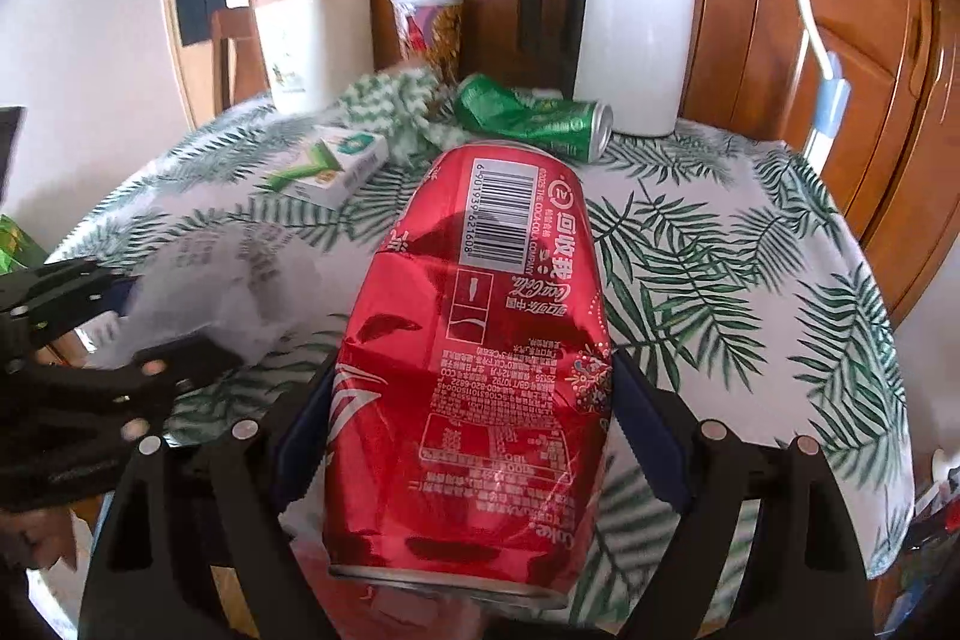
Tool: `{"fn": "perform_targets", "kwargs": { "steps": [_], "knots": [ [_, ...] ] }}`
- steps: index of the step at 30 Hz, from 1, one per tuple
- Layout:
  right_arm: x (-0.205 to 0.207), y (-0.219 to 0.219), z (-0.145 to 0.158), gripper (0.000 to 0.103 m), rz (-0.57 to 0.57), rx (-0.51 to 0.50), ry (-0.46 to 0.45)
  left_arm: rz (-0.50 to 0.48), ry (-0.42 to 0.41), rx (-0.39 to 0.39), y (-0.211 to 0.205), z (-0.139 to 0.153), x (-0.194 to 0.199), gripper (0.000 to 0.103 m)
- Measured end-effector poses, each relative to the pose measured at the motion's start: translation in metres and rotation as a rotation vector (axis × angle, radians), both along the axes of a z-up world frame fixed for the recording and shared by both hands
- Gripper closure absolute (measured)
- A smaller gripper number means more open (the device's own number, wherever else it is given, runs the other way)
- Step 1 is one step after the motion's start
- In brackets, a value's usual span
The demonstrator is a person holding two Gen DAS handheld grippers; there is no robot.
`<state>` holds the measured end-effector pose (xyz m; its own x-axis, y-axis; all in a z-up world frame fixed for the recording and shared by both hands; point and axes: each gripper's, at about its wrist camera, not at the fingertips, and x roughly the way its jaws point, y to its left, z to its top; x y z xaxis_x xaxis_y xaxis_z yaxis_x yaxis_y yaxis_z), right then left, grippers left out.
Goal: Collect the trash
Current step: 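Carry the red cola can down toward the pink-lined bin with the right tool, then open the right tool to drop the cola can into the bin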
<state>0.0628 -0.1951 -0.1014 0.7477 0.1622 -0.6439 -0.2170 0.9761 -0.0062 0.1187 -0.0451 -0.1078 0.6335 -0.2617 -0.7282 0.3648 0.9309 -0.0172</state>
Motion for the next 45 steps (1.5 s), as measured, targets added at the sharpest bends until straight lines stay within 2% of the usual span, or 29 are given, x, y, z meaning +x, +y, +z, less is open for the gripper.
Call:
{"fn": "perform_targets", "kwargs": {
  "steps": [5,11,15,20,25,29,35,38,42,45],
  "knots": [
    [-0.042,0.005,0.009,0.018,0.036,0.02,-0.028,-0.016,-0.013,0.001,0.008,0.005,-0.027,0.051],
    [-0.09,0.01,0.003,0.019,0.072,0.067,-0.019,-0.039,-0.011,0.005,0.024,0.006,-0.081,0.051],
    [-0.115,0.017,-0.012,0.019,0.095,0.077,0.013,-0.047,0.019,0.01,0.032,-0.005,-0.114,0.051],
    [-0.142,0.027,-0.046,0.019,0.118,0.076,0.085,-0.052,0.083,0.013,0.039,-0.032,-0.142,0.051],
    [-0.152,0.033,-0.095,0.019,0.133,0.067,0.187,-0.052,0.192,0.038,0.04,-0.089,-0.15,0.051],
    [-0.146,0.038,-0.148,0.018,0.141,0.044,0.303,-0.048,0.317,0.086,0.04,-0.157,-0.142,0.051],
    [-0.126,0.046,-0.221,0.018,0.144,0.004,0.442,-0.041,0.482,0.139,0.039,-0.244,-0.116,0.051],
    [-0.114,0.051,-0.25,0.018,0.146,-0.008,0.499,-0.035,0.539,0.156,0.035,-0.279,-0.105,0.05],
    [-0.1,0.057,-0.286,0.018,0.15,-0.025,0.577,-0.023,0.595,0.167,0.036,-0.311,-0.092,0.048],
    [-0.094,0.058,-0.304,0.018,0.15,-0.037,0.618,-0.013,0.631,0.175,0.035,-0.332,-0.086,0.039]
  ]
}}
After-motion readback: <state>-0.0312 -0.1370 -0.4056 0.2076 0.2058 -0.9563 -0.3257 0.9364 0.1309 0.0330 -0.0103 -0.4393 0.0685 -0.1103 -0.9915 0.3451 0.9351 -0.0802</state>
